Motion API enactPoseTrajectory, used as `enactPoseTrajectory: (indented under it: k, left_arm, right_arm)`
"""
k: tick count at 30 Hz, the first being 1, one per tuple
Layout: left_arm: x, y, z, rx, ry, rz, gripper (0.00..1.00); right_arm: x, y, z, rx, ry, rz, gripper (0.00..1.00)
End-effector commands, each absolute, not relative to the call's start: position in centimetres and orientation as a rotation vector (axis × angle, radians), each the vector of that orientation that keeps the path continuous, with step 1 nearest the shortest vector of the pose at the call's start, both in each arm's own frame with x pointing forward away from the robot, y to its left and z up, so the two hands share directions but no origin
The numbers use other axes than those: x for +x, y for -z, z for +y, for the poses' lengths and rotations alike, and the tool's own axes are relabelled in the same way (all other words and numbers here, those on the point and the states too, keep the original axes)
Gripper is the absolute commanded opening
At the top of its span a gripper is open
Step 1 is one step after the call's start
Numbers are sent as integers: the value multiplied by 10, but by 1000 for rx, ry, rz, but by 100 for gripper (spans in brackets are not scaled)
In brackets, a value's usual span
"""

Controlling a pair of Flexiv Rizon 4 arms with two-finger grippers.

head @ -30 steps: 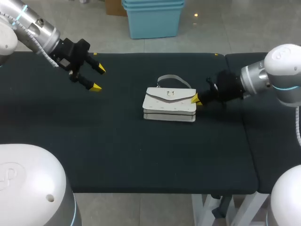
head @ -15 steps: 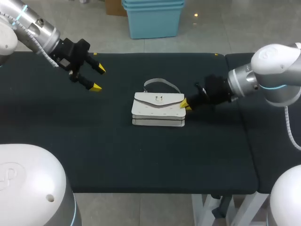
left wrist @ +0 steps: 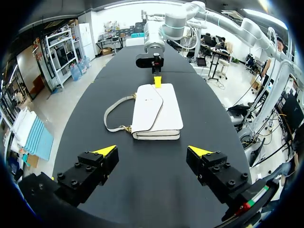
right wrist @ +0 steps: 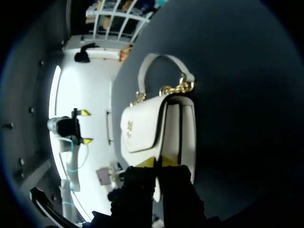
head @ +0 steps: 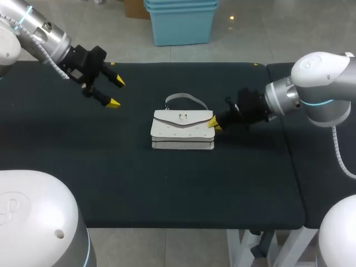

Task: Pick up the bag, open it, inspect its contents, close it, and place it on the opposite side

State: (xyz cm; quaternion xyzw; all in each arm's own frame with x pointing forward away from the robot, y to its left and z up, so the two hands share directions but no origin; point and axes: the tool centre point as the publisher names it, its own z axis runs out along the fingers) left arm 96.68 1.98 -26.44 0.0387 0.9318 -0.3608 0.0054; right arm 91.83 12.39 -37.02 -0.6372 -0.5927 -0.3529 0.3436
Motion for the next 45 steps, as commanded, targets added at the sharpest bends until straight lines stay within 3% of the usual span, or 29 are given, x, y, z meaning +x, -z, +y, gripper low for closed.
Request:
enactPoseTrajectory:
  k: [1, 14, 15, 16, 17, 24, 33, 45]
  left_arm:
    - [967, 265, 20, 122, 1133, 2914, 100]
    - [967, 265, 20, 122, 1133, 2914, 100]
    - [967, 265, 20, 122, 1133, 2914, 100]
    - [967, 265, 20, 122, 1133, 2914, 100]
    - [967, 265, 20, 122, 1133, 2914, 100]
    - [967, 265, 20, 122, 1133, 2914, 100]
    - [967, 265, 20, 122, 1133, 2914, 100]
    - [971, 259, 5, 217, 1114, 2932, 100]
  right_arm:
    - [915, 368, 128, -1663, 929, -1537, 0]
    - [927, 371, 137, -1670, 943, -1514, 0]
    - [927, 371, 136, -1670, 941, -1513, 33]
    - [927, 371, 134, -1670, 939, -1512, 91]
    - [927, 370, 132, -1671, 938, -1511, 100]
    - [928, 352, 103, -1700, 929, -1580, 100]
    - [933, 294, 66, -1731, 907, -1927, 100]
    - [925, 261, 66, -1648, 847, -2504, 100]
